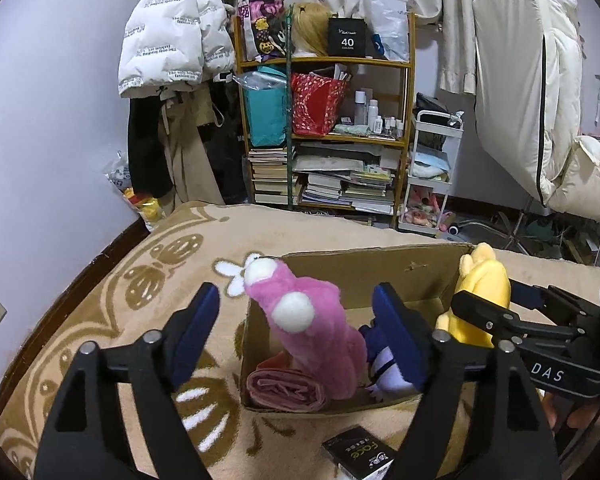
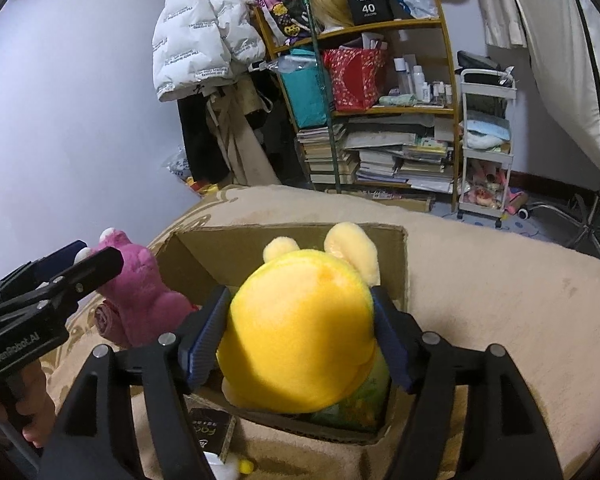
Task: Organize soft objects
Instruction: 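Open both tools to drop the bear and yellow plush into the box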
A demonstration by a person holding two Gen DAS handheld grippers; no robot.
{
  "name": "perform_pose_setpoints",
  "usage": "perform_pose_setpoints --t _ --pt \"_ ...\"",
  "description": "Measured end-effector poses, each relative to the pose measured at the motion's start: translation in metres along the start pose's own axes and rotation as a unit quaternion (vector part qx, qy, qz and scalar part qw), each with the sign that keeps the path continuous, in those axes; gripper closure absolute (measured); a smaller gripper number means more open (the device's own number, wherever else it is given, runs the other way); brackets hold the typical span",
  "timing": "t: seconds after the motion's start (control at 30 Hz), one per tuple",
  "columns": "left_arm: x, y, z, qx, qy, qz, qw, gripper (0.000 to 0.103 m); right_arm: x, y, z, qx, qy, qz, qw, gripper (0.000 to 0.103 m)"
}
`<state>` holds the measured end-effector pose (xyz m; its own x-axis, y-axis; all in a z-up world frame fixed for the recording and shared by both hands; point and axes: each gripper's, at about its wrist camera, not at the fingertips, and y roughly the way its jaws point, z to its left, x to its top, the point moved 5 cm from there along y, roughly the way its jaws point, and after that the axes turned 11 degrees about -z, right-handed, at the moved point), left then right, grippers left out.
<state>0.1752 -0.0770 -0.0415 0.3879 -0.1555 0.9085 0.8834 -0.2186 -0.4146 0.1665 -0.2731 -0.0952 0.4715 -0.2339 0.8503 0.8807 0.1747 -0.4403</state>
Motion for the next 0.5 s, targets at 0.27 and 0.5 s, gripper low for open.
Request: perform_pose_setpoints --t 0.27,0.5 --pt "0.007 -0.014 0.001 -0.008 -0.004 -0.018 0.9998 0.014 0.006 -0.012 0.007 0.004 -0.015 -0.015 1.000 0.019" --pt "0.006 -0.032 0.013 -0.009 -0.023 -0.014 0.9996 0.004 0.007 -0.023 0.005 -0.002 -0.012 -0.019 1.000 0.008"
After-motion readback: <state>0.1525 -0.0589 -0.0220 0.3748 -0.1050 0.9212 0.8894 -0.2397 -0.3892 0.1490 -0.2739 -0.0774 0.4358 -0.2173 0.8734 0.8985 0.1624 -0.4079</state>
